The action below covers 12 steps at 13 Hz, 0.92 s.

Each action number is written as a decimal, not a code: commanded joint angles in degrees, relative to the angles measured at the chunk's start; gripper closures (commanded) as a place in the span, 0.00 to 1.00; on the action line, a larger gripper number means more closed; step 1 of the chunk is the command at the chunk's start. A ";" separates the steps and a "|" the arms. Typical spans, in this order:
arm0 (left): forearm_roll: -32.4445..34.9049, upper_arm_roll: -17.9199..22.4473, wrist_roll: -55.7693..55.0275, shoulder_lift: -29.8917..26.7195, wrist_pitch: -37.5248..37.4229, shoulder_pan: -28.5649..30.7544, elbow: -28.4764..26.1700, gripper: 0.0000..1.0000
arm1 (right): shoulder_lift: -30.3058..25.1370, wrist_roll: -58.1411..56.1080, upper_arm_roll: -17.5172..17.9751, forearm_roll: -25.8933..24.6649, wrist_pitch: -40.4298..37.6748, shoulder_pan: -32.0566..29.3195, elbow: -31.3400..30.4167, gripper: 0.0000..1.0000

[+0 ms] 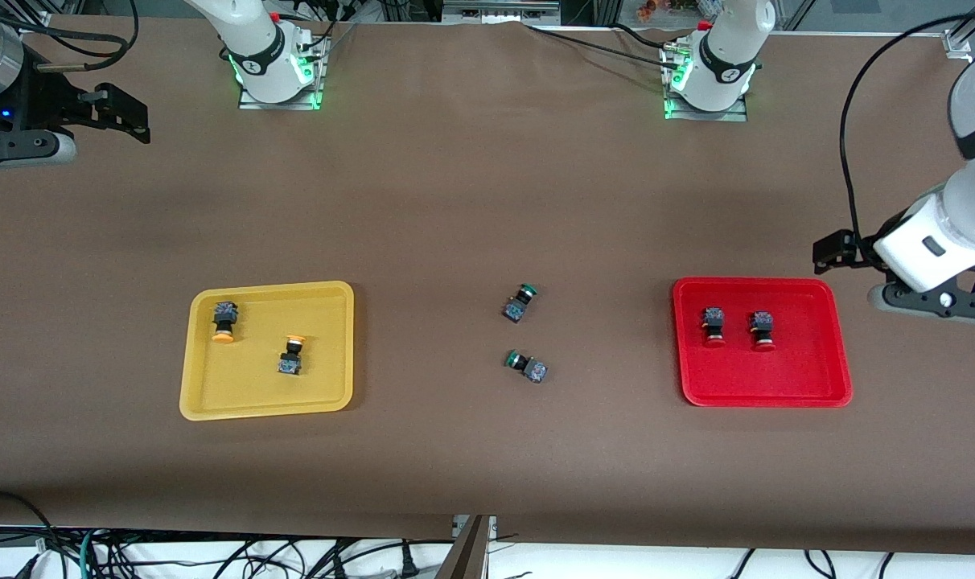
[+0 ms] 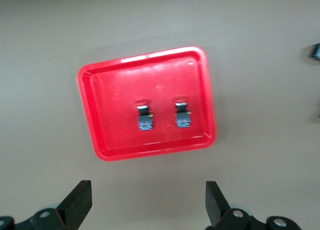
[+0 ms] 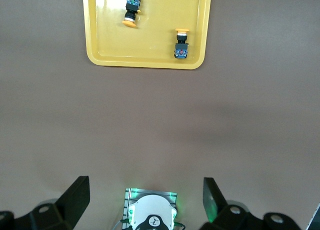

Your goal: Place red and yellow buttons in trays

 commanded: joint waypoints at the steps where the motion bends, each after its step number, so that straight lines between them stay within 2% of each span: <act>1: -3.48 11.94 0.54 -7.60 -1.77 -10.19 -3.72 0.00 | -0.70 0.65 0.67 -0.78 0.20 -0.16 -0.45 0.00; 2: -4.79 19.07 1.06 -9.10 -1.33 -15.65 -5.49 0.00 | -0.70 0.65 0.67 -0.87 -0.06 -0.07 -0.54 0.00; 3: -6.37 21.05 0.55 -10.77 0.93 -17.62 -8.72 0.00 | -0.70 0.65 0.67 -1.04 -0.15 0.02 -0.54 0.00; 5: -7.09 21.42 -0.16 -17.08 10.75 -18.08 -19.07 0.00 | -0.61 0.65 0.67 -1.39 0.20 0.02 -0.54 0.00; 6: -7.09 21.60 -0.51 -18.24 11.67 -18.25 -20.52 0.00 | -0.52 0.65 0.67 -1.83 0.29 0.11 -0.46 0.00; 12: -7.71 21.95 -1.21 -18.08 5.35 -18.17 -17.55 0.00 | -0.17 0.74 0.67 -2.36 1.61 0.46 -0.45 0.00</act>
